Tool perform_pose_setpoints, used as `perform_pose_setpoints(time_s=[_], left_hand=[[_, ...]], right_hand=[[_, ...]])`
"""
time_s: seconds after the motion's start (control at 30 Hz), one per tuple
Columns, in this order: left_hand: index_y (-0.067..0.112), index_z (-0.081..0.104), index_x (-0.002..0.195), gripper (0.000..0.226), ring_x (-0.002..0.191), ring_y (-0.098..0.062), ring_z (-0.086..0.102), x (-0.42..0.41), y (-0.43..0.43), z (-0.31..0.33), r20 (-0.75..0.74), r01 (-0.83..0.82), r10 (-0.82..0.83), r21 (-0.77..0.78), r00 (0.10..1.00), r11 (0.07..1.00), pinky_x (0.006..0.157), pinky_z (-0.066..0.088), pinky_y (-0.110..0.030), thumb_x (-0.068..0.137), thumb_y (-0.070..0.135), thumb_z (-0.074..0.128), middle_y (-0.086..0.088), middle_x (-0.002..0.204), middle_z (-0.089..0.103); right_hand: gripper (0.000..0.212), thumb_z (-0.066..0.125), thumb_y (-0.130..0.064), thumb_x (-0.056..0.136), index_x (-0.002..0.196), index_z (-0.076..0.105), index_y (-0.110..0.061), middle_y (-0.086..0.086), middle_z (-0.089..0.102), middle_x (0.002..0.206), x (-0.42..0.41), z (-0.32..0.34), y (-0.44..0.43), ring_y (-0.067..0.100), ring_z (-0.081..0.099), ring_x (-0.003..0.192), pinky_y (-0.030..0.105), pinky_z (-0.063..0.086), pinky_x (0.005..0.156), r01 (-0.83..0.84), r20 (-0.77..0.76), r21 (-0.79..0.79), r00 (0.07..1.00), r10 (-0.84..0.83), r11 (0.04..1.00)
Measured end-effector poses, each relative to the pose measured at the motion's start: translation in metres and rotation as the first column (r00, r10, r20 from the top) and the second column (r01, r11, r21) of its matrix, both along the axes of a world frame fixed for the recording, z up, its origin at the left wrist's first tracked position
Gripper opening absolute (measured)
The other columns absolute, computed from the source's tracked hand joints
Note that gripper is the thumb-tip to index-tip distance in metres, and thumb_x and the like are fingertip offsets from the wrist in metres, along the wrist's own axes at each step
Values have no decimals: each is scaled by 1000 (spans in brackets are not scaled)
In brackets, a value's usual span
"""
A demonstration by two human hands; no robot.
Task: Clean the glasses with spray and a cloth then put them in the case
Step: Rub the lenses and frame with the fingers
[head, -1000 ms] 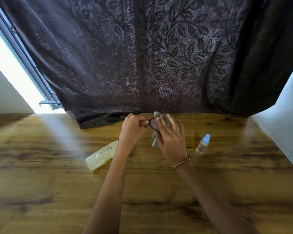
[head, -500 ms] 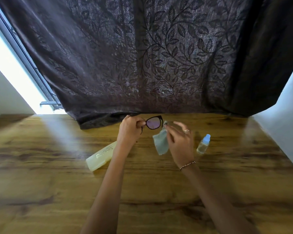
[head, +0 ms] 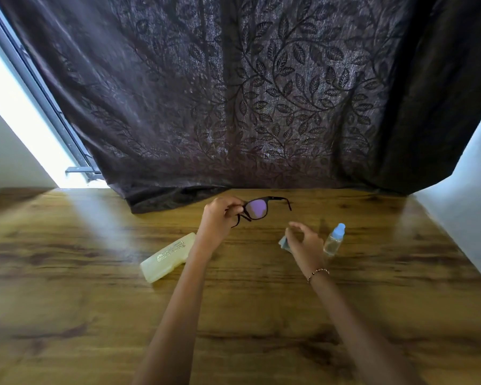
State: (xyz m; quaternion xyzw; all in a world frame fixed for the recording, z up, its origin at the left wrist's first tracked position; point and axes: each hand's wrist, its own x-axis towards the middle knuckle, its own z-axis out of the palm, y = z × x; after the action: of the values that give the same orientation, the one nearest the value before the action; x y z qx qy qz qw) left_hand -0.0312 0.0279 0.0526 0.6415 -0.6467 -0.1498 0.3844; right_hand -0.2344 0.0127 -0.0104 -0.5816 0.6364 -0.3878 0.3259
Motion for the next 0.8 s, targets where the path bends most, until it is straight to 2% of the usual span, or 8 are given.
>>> perform_pose_setpoints(time_s=[0.07, 0.1, 0.17, 0.23, 0.33, 0.47, 0.63, 0.8], left_hand=[[7, 71, 98, 14, 88, -13, 61, 1, -1, -2, -13, 7, -7, -2, 1000, 1000, 71, 35, -1, 89, 6, 61, -2, 96, 71], [7, 71, 99, 14, 89, -13, 61, 2, -1, -3, -23, 10, -10, -6, 1000, 1000, 72, 36, -2, 88, 7, 62, -2, 97, 71], [7, 72, 99, 14, 90, -12, 62, 1, -1, -5, -29, 22, -22, -18, 999, 1000, 77, 41, -9, 88, 9, 63, -1, 97, 71], [9, 72, 99, 14, 90, -10, 61, 2, 0, -6, -36, 22, -22, -24, 999, 999, 78, 43, -9, 88, 10, 63, 2, 97, 70], [7, 72, 99, 15, 94, -12, 63, 5, 1, -9, -13, 26, -26, -9, 1000, 1000, 78, 36, 2, 86, 6, 64, -1, 102, 71], [5, 72, 101, 17, 104, -20, 63, 7, 5, -8, 4, 17, -16, -56, 1000, 998, 91, 40, -14, 87, 4, 64, -7, 110, 69], [18, 75, 100, 20, 80, -10, 63, 12, 14, 5, -47, -70, 66, -86, 997, 994, 75, 49, -21, 83, 28, 70, 3, 96, 67], [25, 74, 92, 11, 69, -6, 63, 9, 21, 7, 125, -125, 126, -19, 984, 992, 68, 51, -23, 82, 25, 71, 9, 83, 73]], right_hand=[[28, 58, -34, 92, 113, 66, -17, -12, 67, 88, 3, 8, -4, -4, 62, 79, 7, 45, 63, -44, 286, 96, 958, 15, 994], [29, 59, -33, 91, 112, 67, -14, -4, 70, 97, 5, 14, -7, 5, 64, 90, 12, 49, 71, -114, 519, 153, 855, 19, 982], [37, 64, -31, 85, 113, 65, -8, 8, 70, 107, 8, 27, -10, 20, 65, 100, 27, 55, 82, -300, 847, 167, 532, 19, 939], [39, 66, -29, 81, 114, 64, -8, 7, 70, 103, 10, 36, -13, 18, 66, 93, 27, 57, 79, -383, 945, 108, 326, 25, 917], [21, 66, -22, 81, 99, 69, -12, 2, 70, 92, 17, 48, -17, 11, 66, 83, 21, 57, 71, -371, 962, 36, 264, 68, 928], [5, 68, -11, 78, 82, 69, -7, 7, 72, 87, 32, 60, -20, 13, 68, 78, 20, 57, 68, -371, 933, -50, 314, 176, 927], [13, 68, -6, 84, 93, 69, 4, 14, 71, 85, 60, 62, -19, 14, 68, 72, 22, 57, 70, -279, 600, -143, 738, 308, 949], [14, 73, -21, 82, 88, 76, -9, 3, 74, 80, 78, 64, -17, 13, 71, 74, 30, 58, 70, -244, 289, -281, 901, 324, 928]])
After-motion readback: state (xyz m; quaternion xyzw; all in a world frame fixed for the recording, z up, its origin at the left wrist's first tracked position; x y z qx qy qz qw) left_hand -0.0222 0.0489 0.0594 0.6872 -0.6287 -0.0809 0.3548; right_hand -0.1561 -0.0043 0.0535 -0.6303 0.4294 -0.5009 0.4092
